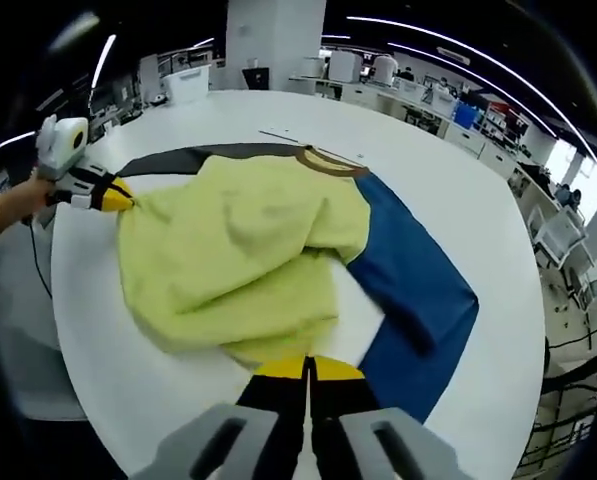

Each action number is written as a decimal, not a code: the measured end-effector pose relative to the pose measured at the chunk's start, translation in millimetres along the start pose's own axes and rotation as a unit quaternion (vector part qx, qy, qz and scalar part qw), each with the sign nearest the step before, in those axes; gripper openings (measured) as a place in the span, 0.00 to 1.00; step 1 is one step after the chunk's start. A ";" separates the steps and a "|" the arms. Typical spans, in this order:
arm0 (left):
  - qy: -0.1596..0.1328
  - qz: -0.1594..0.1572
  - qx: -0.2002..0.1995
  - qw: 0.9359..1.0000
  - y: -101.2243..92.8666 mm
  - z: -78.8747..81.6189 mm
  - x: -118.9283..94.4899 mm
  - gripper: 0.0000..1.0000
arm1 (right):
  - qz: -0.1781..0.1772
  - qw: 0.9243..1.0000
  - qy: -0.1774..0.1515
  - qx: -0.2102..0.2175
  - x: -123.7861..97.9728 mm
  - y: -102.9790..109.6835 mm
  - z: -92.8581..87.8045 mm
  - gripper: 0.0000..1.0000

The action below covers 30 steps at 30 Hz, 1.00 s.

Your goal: Fold the garment on the visible template until the final outline fits inside the template.

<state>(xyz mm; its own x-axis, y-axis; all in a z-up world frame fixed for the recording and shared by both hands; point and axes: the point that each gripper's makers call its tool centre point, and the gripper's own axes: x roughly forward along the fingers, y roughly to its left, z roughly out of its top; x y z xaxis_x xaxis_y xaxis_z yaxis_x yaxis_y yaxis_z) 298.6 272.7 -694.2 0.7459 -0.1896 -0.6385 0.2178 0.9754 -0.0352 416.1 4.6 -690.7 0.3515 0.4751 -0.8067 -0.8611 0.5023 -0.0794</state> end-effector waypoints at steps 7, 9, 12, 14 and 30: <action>0.004 0.004 0.004 1.000 0.6 -3.6 -9.0 0.00 | -0.012 1.000 0.004 0.011 -9.1 2.6 -13.3 0.00; 0.008 0.006 0.003 1.000 1.6 -5.9 -11.4 0.00 | -0.014 1.000 0.005 0.011 -12.1 3.1 -16.3 0.00; 0.010 0.007 -0.001 1.000 2.7 -8.7 -17.0 0.00 | -0.018 1.000 0.005 0.015 -16.9 3.0 -20.2 0.00; 0.013 0.010 -0.005 1.000 3.4 -11.9 -20.6 0.00 | -0.020 1.000 0.005 0.019 -21.2 4.1 -23.2 0.00; 0.027 0.016 -0.024 0.999 0.3 -30.4 -42.4 0.00 | -0.023 0.999 0.019 0.038 -43.6 18.7 -56.6 0.00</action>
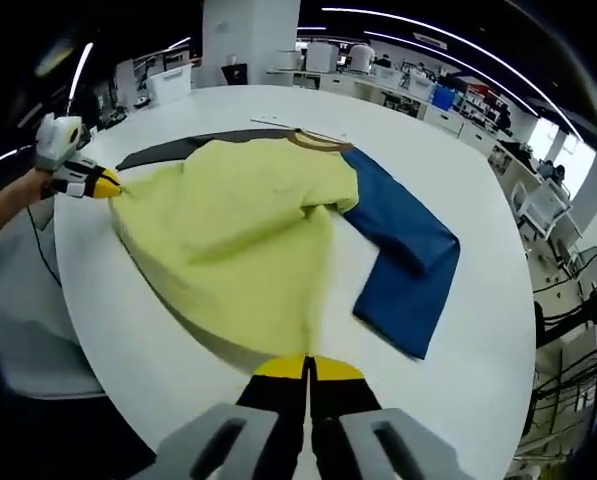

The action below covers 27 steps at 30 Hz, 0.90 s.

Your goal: Fold the garment on the visible template until the final outline fits inside the template.

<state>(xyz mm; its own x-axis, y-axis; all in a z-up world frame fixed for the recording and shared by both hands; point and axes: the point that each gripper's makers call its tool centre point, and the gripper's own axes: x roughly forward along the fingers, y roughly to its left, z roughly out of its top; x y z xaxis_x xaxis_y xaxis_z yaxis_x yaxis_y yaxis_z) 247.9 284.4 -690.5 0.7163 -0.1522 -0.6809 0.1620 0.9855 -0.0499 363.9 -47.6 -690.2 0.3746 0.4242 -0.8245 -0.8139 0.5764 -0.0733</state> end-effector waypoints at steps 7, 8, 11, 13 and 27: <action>0.007 0.000 -0.004 1.000 -2.5 -4.5 -4.5 0.00 | -0.003 1.000 0.003 0.004 -10.1 10.4 -10.5 0.00; 0.008 0.001 -0.005 1.000 -3.0 -5.1 -5.6 0.00 | -0.004 1.000 0.004 0.004 -10.9 11.2 -12.5 0.00; 0.011 0.001 -0.006 1.000 -4.1 -7.4 -7.5 0.00 | -0.006 1.000 0.008 0.010 -13.7 14.3 -19.8 0.00; 0.015 0.000 -0.006 1.000 -5.1 -9.9 -8.5 0.00 | -0.006 1.000 0.010 0.022 -14.8 17.7 -25.2 0.00; 0.038 0.007 -0.029 0.999 -3.4 -27.0 -4.2 0.01 | -0.016 0.999 0.026 0.023 -9.2 33.4 -47.4 0.00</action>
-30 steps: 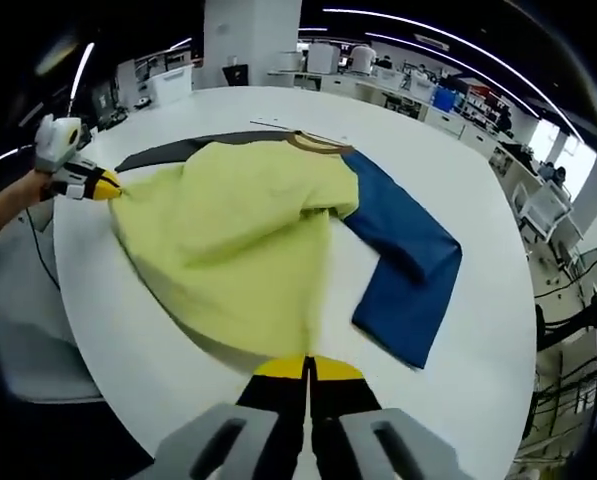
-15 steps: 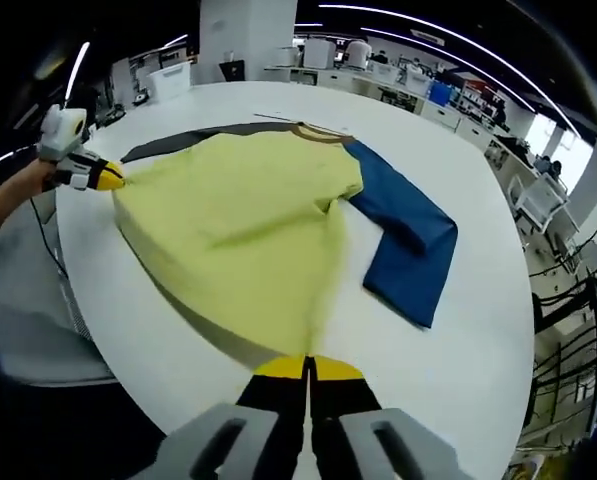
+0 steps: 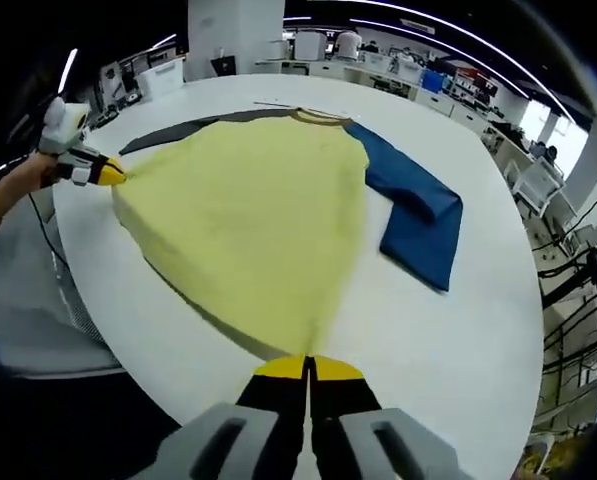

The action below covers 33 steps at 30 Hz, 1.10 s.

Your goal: Fold the garment on the visible template until the final outline fits inside the template.

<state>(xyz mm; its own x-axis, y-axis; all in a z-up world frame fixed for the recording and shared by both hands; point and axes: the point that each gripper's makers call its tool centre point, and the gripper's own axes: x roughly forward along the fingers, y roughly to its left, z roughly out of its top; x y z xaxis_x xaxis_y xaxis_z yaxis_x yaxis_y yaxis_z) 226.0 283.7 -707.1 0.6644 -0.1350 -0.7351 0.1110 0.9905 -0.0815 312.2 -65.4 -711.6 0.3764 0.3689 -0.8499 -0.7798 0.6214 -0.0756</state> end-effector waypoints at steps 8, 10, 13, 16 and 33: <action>-0.003 -0.002 -0.019 1.000 4.4 -3.9 -0.7 0.02 | -0.002 1.000 0.006 0.010 6.6 -3.6 -4.1 0.00; -0.009 -0.002 -0.020 1.000 6.1 -4.2 -2.6 0.04 | 0.000 1.000 0.007 0.007 6.5 -2.6 -4.0 0.00; -0.009 -0.001 -0.013 1.000 8.0 -7.4 -5.9 0.05 | 0.000 1.000 0.009 0.005 7.8 -2.3 -4.6 0.00; -0.020 -0.009 -0.008 1.000 7.6 -8.1 -10.4 0.10 | 0.000 1.000 0.009 0.007 8.3 -2.3 -4.9 0.00; -0.010 -0.078 0.048 0.996 -15.2 -29.0 -6.2 0.18 | 0.005 1.000 0.012 0.016 10.4 -2.6 -6.9 0.00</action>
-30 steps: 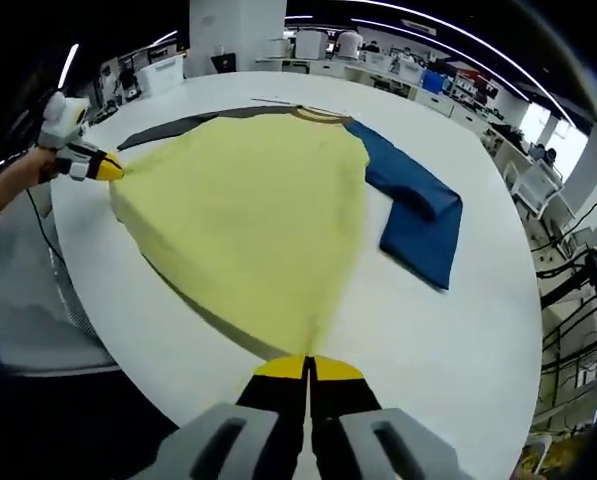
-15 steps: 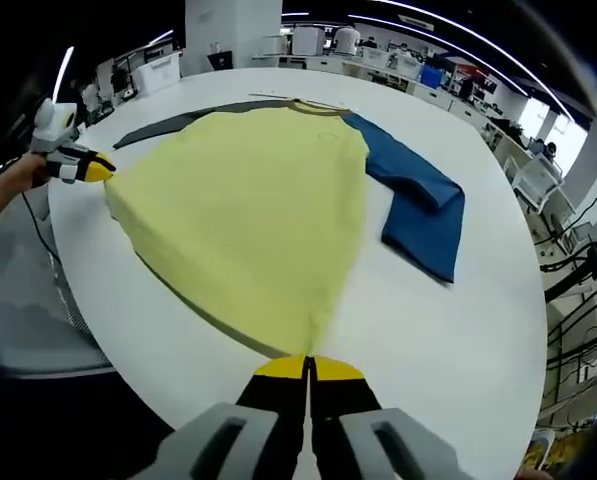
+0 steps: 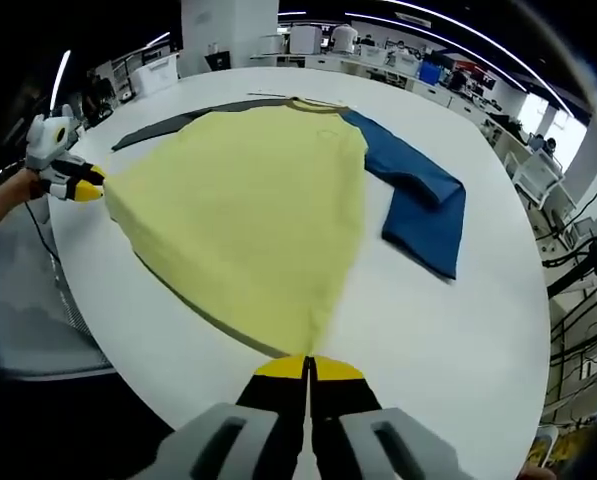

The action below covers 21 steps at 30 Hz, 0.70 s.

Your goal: Fold the garment on the visible template until the final outline fits inside the template.

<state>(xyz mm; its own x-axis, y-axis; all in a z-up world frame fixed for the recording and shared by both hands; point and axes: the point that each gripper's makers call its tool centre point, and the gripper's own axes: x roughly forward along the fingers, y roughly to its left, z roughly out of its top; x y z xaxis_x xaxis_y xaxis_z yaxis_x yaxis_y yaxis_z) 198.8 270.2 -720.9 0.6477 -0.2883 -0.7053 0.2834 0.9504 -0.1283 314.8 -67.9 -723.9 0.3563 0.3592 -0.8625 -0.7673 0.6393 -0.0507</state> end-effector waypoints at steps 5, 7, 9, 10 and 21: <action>-0.010 -0.004 -0.001 1.000 1.8 3.3 2.7 0.14 | 0.001 1.000 -0.001 0.004 0.4 -1.3 0.0 0.00; -0.012 -0.004 -0.001 1.000 2.4 4.0 3.2 0.12 | 0.002 1.000 0.000 0.006 1.0 -1.2 -0.6 0.00; -0.008 -0.005 -0.005 1.000 2.8 3.0 3.3 0.07 | 0.001 1.000 0.001 0.007 1.7 -1.4 -1.1 0.00; -0.008 -0.005 -0.006 1.000 2.1 2.9 2.8 0.03 | 0.000 1.000 0.001 0.007 1.8 -2.1 -1.2 0.00; 0.019 -0.007 -0.034 0.999 -6.6 -1.5 -11.7 0.01 | 0.002 1.000 -0.002 0.003 -1.5 -2.2 0.9 0.00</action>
<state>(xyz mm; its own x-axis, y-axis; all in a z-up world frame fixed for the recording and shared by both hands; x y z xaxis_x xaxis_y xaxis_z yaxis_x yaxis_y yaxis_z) 188.3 267.5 -712.8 0.6167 -0.2987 -0.7283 0.2424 0.9523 -0.1853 316.4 -69.2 -722.0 0.3557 0.3640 -0.8608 -0.7657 0.6416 -0.0451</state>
